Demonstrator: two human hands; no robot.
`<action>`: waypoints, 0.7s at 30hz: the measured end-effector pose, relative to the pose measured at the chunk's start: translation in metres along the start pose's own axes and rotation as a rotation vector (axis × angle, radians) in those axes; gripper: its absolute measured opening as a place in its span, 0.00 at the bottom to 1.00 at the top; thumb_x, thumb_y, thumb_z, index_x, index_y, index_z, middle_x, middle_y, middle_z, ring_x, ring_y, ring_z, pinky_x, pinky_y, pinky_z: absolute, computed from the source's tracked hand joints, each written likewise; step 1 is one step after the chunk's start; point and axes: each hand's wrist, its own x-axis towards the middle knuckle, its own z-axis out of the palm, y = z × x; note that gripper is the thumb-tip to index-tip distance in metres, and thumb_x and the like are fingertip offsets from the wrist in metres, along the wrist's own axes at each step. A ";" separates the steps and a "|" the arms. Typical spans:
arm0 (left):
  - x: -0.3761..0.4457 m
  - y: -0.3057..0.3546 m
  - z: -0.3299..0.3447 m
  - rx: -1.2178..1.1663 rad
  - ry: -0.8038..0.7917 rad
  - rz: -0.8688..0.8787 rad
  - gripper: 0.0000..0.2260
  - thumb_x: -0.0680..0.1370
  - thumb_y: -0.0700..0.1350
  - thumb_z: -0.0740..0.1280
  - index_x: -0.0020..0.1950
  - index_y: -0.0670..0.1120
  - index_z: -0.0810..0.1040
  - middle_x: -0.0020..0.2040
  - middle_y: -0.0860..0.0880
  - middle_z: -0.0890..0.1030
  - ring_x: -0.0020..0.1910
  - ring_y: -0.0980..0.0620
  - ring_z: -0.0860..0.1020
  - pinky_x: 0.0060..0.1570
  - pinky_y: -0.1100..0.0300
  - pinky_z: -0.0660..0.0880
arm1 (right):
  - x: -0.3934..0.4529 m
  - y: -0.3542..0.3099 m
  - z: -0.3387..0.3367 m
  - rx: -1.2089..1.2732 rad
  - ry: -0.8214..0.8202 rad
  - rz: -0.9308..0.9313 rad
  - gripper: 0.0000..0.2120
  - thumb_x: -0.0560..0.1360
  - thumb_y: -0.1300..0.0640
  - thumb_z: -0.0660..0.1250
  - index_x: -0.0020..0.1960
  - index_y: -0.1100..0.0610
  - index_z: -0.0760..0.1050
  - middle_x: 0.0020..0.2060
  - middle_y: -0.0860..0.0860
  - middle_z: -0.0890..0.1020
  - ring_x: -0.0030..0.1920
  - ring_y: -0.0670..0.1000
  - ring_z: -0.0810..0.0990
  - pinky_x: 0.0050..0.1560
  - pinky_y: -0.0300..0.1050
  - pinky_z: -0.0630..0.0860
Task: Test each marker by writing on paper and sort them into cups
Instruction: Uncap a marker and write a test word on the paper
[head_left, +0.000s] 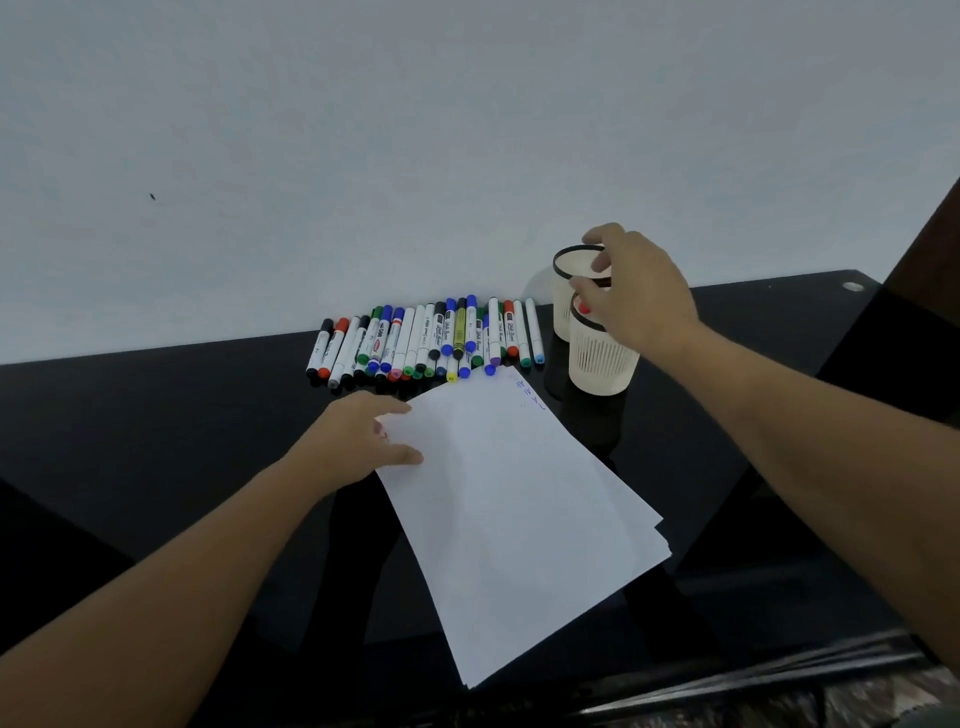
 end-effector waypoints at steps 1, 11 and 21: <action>-0.002 -0.006 0.002 -0.015 0.032 -0.001 0.35 0.68 0.62 0.79 0.72 0.56 0.74 0.66 0.54 0.74 0.60 0.57 0.74 0.60 0.56 0.72 | -0.006 -0.006 0.003 -0.038 0.059 -0.063 0.18 0.81 0.51 0.68 0.70 0.52 0.72 0.57 0.52 0.78 0.57 0.55 0.77 0.52 0.51 0.76; -0.006 -0.041 0.022 -0.099 0.192 0.032 0.26 0.70 0.64 0.74 0.66 0.56 0.80 0.69 0.55 0.75 0.68 0.55 0.69 0.64 0.58 0.63 | -0.030 -0.050 0.092 -0.165 -0.359 -0.152 0.17 0.85 0.47 0.60 0.73 0.41 0.70 0.59 0.51 0.76 0.50 0.53 0.78 0.47 0.50 0.79; -0.001 -0.050 0.029 -0.181 0.276 0.051 0.26 0.70 0.63 0.75 0.66 0.57 0.81 0.69 0.58 0.75 0.69 0.57 0.67 0.64 0.59 0.61 | -0.016 -0.038 0.142 -0.132 -0.341 0.019 0.15 0.84 0.48 0.64 0.68 0.50 0.76 0.58 0.53 0.79 0.52 0.53 0.80 0.51 0.51 0.81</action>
